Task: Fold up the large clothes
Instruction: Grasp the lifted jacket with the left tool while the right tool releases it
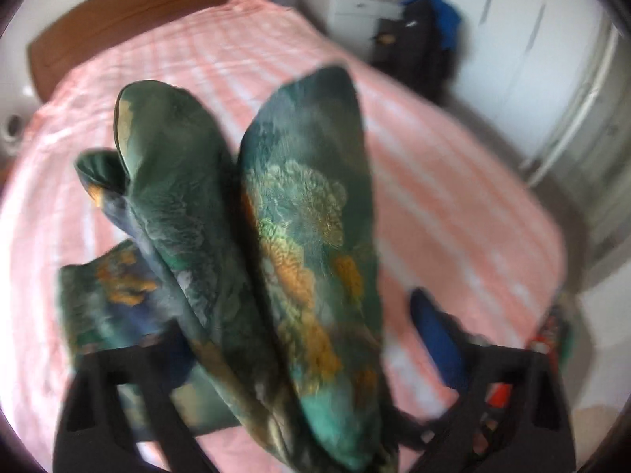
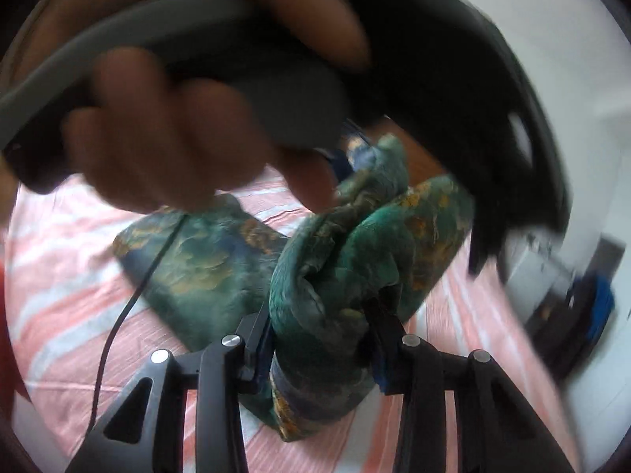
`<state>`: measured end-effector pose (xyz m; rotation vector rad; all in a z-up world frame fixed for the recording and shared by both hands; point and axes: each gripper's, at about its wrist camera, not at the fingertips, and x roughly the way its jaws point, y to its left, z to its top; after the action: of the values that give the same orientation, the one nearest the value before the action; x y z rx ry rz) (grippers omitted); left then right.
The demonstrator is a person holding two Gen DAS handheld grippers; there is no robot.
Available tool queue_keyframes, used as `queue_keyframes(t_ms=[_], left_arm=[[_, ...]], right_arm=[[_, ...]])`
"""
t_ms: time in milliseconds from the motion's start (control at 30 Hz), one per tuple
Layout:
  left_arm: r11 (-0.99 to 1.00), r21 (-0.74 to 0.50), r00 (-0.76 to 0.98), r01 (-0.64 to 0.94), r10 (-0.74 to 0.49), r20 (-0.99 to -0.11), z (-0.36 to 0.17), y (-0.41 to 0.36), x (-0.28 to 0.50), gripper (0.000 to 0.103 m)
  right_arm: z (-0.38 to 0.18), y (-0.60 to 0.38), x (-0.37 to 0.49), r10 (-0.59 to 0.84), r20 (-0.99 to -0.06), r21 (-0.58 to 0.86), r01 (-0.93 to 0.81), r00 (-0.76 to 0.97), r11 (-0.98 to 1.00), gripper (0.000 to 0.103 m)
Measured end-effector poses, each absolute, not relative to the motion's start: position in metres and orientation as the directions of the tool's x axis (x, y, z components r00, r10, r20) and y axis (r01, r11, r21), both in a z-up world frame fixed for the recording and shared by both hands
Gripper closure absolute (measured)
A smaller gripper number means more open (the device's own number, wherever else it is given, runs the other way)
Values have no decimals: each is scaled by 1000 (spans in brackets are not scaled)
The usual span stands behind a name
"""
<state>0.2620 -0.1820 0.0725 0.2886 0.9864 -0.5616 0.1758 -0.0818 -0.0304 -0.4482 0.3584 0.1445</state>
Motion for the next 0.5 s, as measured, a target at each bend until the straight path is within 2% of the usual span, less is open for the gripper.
queue_keyframes(t_ms=[33, 100, 133, 200, 267, 367, 500], left_arm=[[832, 8, 441, 554, -285, -851, 68, -179, 262, 71], [844, -30, 434, 535, -305, -848, 65, -169, 267, 79], [846, -58, 429, 530, -326, -842, 66, -161, 271, 80], [843, -70, 438, 534, -347, -829, 72, -143, 275, 81], [842, -74, 452, 534, -358, -817, 75, -121, 282, 81], [858, -138, 455, 494, -390, -800, 77, -74, 299, 81], [895, -176, 468, 409, -372, -802, 62, -16, 319, 80]], right_arm=[[-32, -74, 174, 58, -366, -418, -220, 929, 882, 64], [-37, -64, 168, 63, -368, -431, -230, 928, 872, 64], [-39, -66, 165, 69, -375, -418, -235, 924, 878, 64], [-35, -76, 168, 110, -397, -339, -257, 911, 905, 53], [-26, -90, 160, 201, -419, -212, -310, 886, 927, 18], [-20, -123, 133, 311, -408, -7, -344, 858, 939, 13], [-42, -146, 114, 318, -443, 58, -327, 838, 943, 13]])
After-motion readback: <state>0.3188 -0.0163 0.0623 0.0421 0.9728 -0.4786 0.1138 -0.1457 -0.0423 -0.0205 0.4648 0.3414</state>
